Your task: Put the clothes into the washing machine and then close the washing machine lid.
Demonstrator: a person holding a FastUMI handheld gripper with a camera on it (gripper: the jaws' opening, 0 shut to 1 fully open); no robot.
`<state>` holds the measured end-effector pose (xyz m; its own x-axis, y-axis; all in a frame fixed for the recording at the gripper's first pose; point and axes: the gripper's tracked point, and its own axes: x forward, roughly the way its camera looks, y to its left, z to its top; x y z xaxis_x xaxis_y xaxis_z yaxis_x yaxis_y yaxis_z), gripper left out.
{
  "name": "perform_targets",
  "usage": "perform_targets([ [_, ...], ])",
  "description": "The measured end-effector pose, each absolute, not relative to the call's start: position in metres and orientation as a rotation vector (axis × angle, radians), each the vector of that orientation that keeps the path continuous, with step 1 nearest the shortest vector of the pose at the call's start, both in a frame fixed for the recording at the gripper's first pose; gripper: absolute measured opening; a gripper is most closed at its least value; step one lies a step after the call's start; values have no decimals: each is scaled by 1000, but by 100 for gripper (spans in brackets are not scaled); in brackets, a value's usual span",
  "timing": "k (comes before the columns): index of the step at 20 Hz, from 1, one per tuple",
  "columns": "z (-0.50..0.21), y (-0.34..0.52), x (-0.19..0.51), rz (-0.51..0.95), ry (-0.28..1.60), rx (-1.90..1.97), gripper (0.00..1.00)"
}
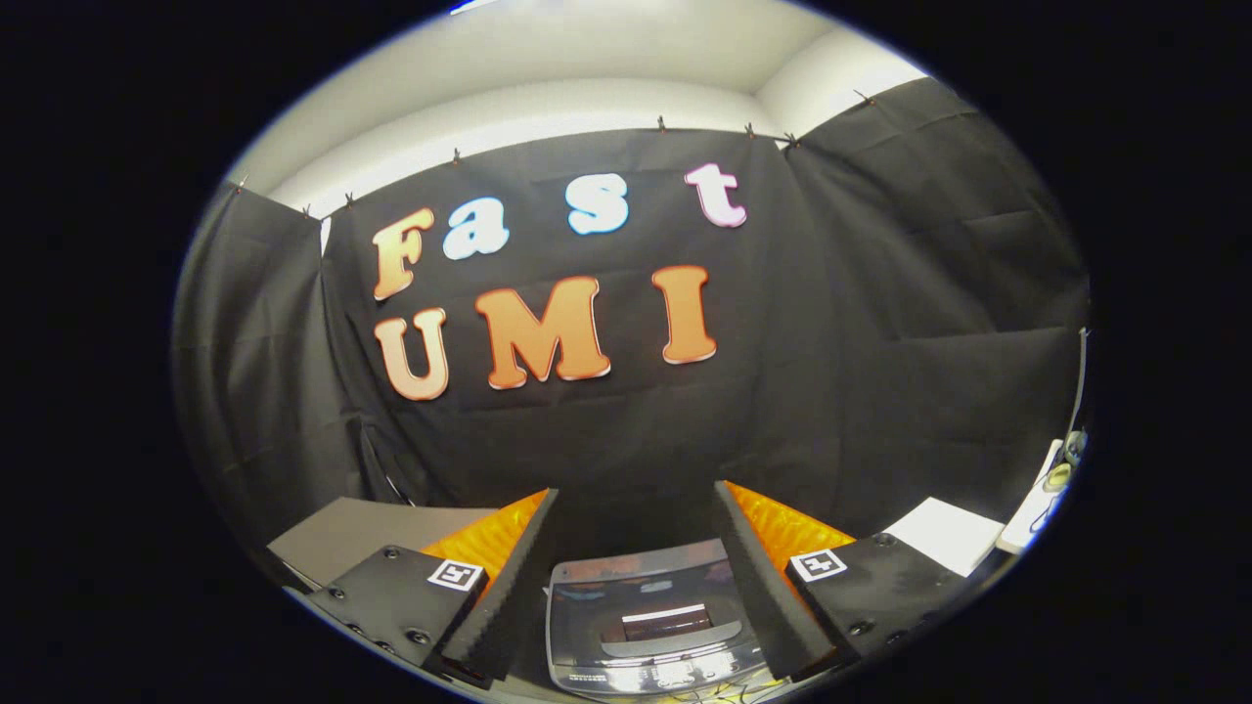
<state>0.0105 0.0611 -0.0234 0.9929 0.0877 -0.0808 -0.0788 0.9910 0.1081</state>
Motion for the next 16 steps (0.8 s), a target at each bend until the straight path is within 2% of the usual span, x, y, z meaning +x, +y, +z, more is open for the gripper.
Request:
perform_targets([
  [8, 47, -8, -64, 85, -8, 9, 98],
  [16, 61, -65, -110, 47, -41, 3, 98],
])
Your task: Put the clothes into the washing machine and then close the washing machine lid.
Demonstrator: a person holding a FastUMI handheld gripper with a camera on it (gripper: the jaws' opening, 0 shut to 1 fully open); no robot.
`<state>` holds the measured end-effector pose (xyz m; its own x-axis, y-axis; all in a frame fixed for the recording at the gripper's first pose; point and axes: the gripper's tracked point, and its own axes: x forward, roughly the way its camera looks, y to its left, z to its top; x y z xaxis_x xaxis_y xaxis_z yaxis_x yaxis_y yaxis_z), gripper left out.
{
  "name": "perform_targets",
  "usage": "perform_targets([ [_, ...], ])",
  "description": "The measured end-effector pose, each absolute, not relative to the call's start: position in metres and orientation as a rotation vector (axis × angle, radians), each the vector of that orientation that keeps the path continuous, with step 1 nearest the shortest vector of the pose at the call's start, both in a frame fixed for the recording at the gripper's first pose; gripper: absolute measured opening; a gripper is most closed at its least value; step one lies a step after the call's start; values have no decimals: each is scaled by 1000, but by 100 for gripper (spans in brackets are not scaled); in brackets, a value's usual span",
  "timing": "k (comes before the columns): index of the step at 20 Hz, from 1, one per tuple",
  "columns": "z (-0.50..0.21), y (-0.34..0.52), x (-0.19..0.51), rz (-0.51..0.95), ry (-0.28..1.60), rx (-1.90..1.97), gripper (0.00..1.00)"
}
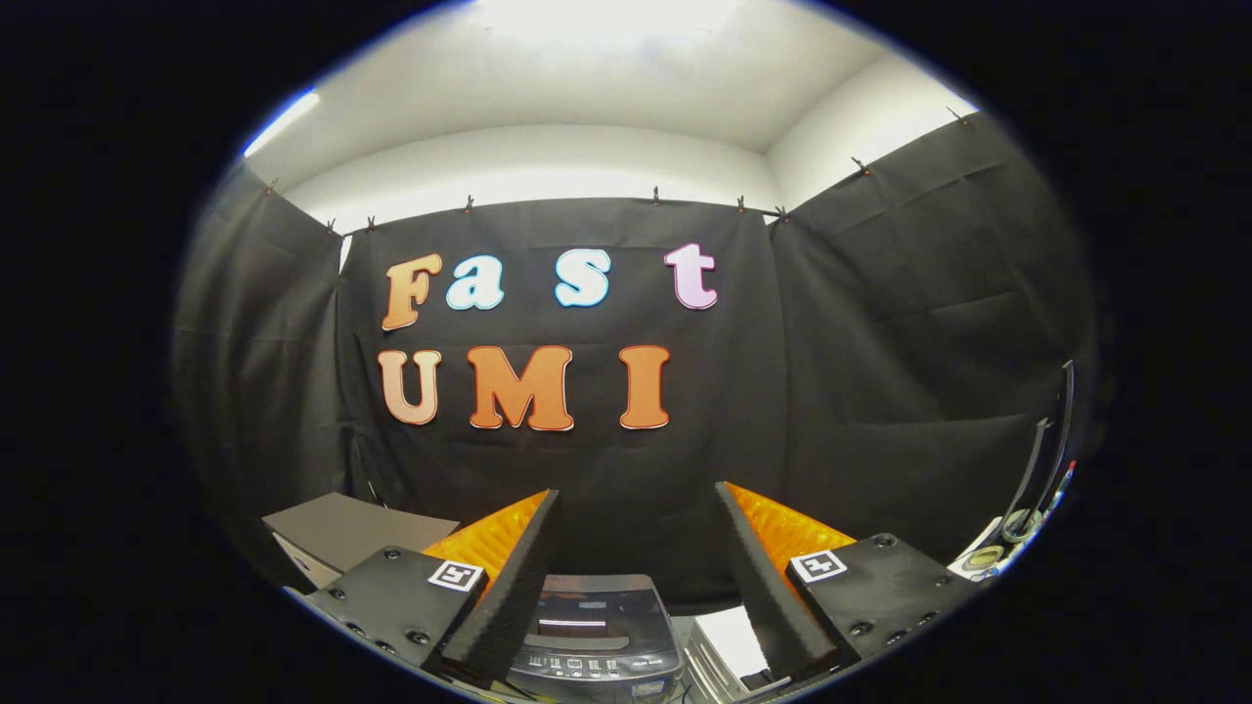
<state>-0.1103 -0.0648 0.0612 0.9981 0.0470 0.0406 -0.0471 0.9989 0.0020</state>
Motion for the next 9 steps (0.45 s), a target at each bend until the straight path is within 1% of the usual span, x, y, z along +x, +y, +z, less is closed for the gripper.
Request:
perform_targets([
  [9, 55, -92, -123, 21, -45, 38, 98],
])
